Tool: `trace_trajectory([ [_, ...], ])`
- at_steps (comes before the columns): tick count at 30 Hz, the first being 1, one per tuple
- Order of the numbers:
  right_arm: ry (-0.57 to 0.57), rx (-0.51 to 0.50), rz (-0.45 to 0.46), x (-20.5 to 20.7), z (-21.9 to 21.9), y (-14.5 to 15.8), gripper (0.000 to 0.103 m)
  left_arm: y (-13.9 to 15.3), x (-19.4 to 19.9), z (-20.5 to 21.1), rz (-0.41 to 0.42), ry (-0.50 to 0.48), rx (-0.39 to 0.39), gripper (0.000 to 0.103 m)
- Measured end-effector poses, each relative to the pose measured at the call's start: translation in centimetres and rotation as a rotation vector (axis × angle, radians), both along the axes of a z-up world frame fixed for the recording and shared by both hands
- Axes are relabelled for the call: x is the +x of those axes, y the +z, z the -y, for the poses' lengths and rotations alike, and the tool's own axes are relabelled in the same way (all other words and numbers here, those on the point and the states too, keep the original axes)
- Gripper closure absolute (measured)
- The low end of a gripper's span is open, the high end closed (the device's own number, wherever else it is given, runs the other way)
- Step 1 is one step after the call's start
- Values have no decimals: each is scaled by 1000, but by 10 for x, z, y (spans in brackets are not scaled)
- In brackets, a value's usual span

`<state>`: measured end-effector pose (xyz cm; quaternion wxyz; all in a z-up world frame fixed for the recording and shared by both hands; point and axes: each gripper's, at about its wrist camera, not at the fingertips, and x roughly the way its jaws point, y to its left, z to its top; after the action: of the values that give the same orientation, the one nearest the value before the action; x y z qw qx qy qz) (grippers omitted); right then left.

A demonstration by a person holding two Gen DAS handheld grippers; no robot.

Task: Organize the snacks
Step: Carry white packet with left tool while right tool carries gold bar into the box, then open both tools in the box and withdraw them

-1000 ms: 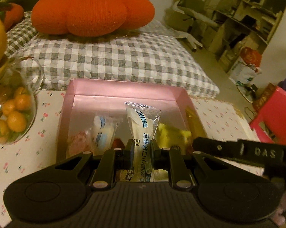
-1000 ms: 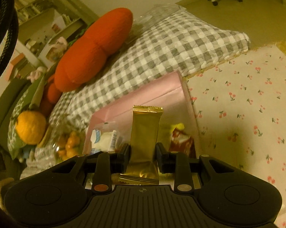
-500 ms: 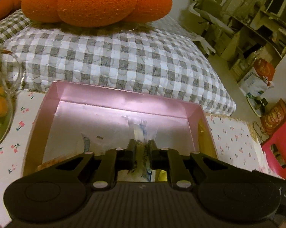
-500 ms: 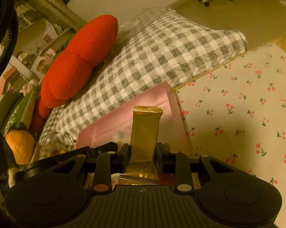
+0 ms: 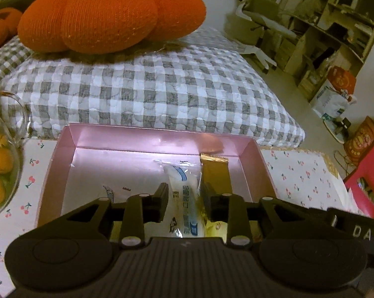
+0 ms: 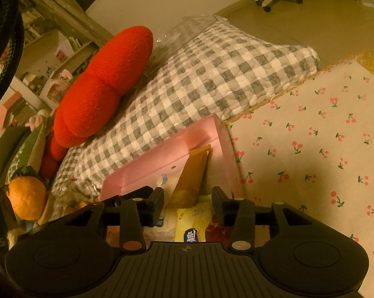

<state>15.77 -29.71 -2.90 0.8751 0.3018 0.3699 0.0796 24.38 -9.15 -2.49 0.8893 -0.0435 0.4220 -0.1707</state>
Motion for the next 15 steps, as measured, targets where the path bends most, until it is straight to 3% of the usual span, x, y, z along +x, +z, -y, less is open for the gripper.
trace_trajectory([
  [5, 9, -1, 3, -10, -2, 8, 53, 5, -16, -7, -3, -12, 14, 62],
  [10, 23, -24, -1, -24, -7, 17, 39, 12, -34, -14, 3, -24, 12, 50],
  [15, 35, -50, 1, -38, -13, 28, 32, 21, -54, -21, 27, -32, 16, 30],
])
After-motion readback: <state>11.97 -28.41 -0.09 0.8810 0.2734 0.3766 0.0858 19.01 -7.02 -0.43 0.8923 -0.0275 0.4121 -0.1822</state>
